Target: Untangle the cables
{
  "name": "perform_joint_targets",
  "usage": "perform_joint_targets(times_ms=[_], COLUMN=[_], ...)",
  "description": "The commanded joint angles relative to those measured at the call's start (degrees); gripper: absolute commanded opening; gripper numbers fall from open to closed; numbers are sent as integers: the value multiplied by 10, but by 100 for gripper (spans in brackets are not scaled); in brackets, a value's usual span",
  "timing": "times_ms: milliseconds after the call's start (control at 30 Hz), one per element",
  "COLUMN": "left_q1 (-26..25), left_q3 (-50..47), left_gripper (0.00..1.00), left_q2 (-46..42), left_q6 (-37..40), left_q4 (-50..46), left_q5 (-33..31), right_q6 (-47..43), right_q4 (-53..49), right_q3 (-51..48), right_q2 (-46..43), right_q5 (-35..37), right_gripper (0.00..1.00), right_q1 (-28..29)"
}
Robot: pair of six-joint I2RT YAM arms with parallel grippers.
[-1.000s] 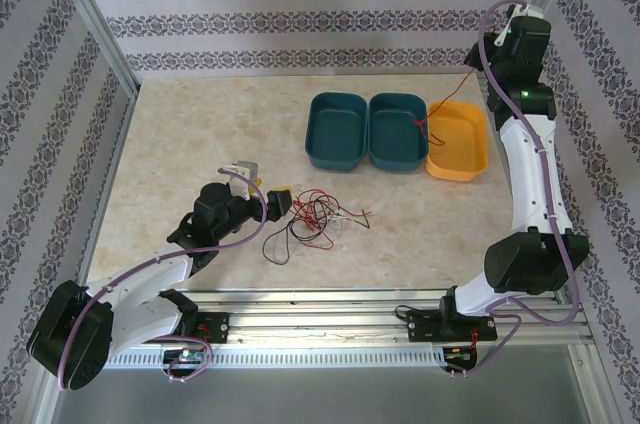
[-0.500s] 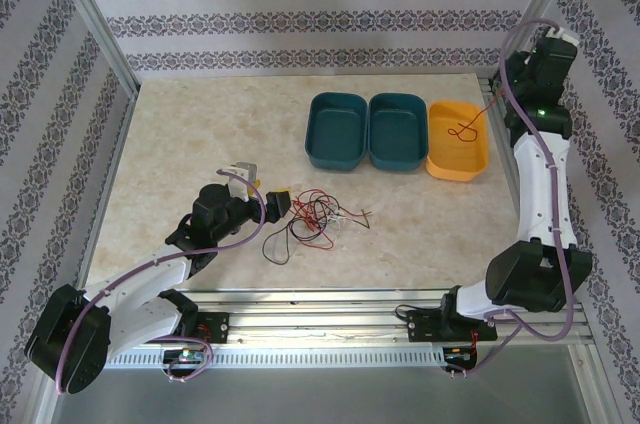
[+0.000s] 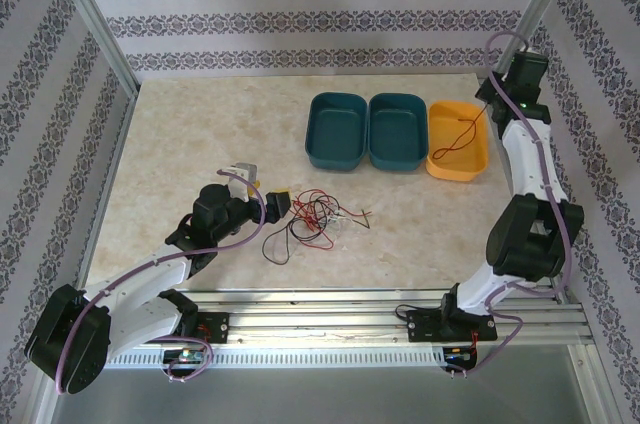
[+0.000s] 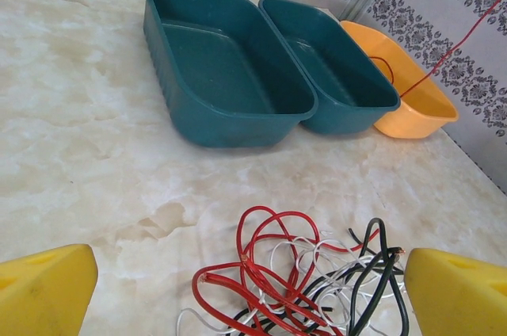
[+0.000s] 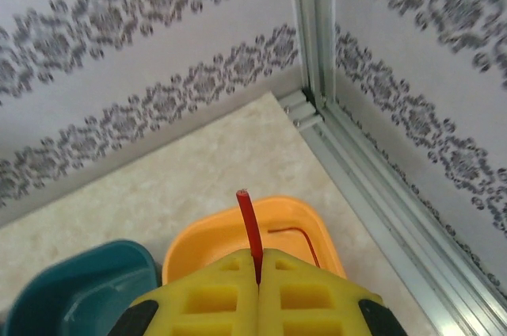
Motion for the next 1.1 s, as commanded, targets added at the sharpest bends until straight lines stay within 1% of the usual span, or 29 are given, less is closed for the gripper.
perform_joint_targets(times_ms=[0, 100, 367, 500, 733, 767, 800, 833, 867, 933, 1067], left_q1=[3, 3, 3, 3, 3, 3, 3, 3, 3, 3, 3], left_q3=[0, 0, -2, 0, 0, 0, 0, 0, 0, 0, 0], left_gripper=[99, 99, 99, 99, 99, 99, 99, 99, 99, 99, 99], left_q2=[-8, -7, -7, -10, -13, -12, -13, -11, -11, -11, -12], left_q6=[0, -1, -3, -5, -10, -11, -12, -13, -12, -14, -15], left_q4=[-15, -14, -19, -27, -29, -28, -28, -28, -28, -29, -30], left_q5=[-11, -15, -21, -22, -24, -23, -24, -24, -24, -24, -24], right_q6=[-29, -34, -36, -35, -29, -30, -30, -30, -30, -30, -24], right_q4=[-24, -53, -125, -139, -164, -167, -170, -172, -174, -177, -181], right_q3=[25, 44, 84, 85, 95, 97, 100, 103, 105, 108, 113], right_q2=[33, 66, 146, 173, 204, 208, 212, 215, 217, 220, 215], right_q5=[-4, -7, -43, -59, -51, -51, -52, -55, -58, -61, -73], right_gripper=[0, 0, 0, 6, 9, 13, 18, 26, 33, 42, 47], right_q1=[13, 13, 13, 13, 11, 11, 10, 11, 10, 10, 10])
